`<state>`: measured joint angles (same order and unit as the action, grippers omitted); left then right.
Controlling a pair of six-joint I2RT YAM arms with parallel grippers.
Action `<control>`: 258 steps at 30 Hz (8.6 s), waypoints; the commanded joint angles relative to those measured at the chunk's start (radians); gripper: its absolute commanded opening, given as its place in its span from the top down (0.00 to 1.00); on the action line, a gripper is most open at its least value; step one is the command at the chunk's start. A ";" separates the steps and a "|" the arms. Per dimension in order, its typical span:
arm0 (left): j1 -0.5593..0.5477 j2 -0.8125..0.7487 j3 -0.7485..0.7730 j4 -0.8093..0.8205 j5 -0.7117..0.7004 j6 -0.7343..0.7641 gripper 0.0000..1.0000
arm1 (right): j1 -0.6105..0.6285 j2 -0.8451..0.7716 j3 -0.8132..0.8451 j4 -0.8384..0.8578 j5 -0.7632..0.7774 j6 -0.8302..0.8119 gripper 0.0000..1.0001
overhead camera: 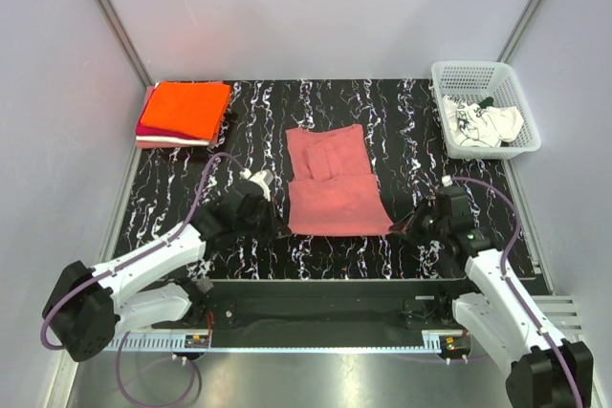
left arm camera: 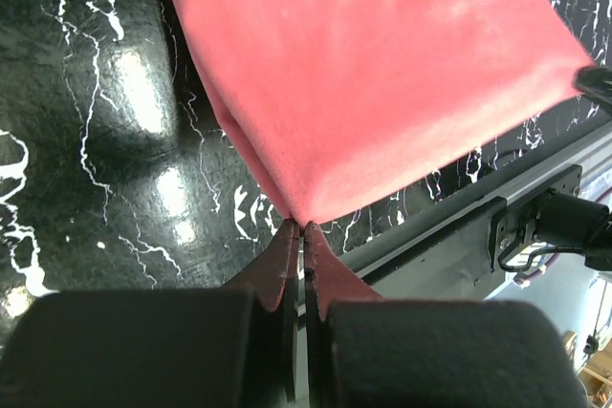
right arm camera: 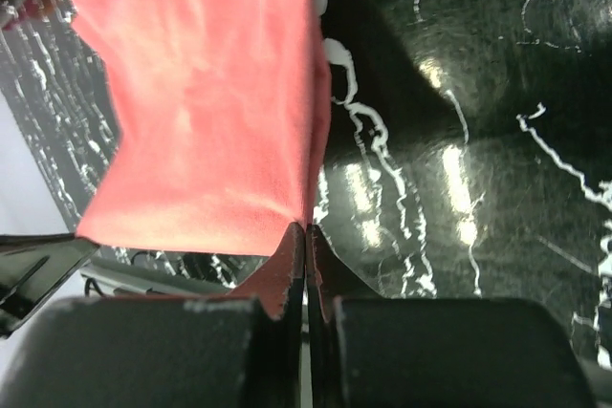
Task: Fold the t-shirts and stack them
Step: Fold the tshirt
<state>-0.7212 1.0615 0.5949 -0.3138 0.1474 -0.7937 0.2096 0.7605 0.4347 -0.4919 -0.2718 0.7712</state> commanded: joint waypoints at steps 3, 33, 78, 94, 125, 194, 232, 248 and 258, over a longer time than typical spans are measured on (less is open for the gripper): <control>-0.003 -0.015 0.077 -0.071 -0.032 0.008 1.00 | 0.002 -0.001 0.136 -0.119 0.019 -0.045 1.00; 0.381 0.880 1.123 -0.149 0.080 0.359 1.00 | -0.042 1.226 1.337 -0.071 -0.015 -0.417 1.00; 0.506 1.086 1.055 0.686 0.371 0.142 1.00 | -0.162 1.519 1.647 0.174 -0.250 -0.325 1.00; 0.444 0.554 0.249 0.654 0.400 0.154 1.00 | -0.131 0.826 0.638 0.288 -0.268 -0.240 1.00; 0.174 -0.187 0.052 0.018 0.116 0.158 1.00 | -0.072 0.026 0.331 -0.153 -0.107 -0.119 1.00; 0.246 0.954 0.895 0.064 0.291 0.363 0.45 | -0.127 1.242 1.012 0.039 -0.342 -0.368 0.88; 0.444 1.011 1.026 -0.136 0.458 0.497 0.38 | -0.075 1.080 0.878 0.001 -0.118 -0.478 0.40; 0.479 1.166 1.115 -0.102 0.446 0.510 0.33 | -0.088 1.214 0.880 -0.027 -0.103 -0.605 0.64; 0.479 1.172 1.037 0.033 0.480 0.419 0.33 | -0.125 1.231 0.855 0.000 -0.102 -0.566 0.95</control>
<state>-0.2462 2.2387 1.6527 -0.3618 0.6018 -0.3416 0.1005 1.9839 1.2907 -0.5095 -0.3931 0.1951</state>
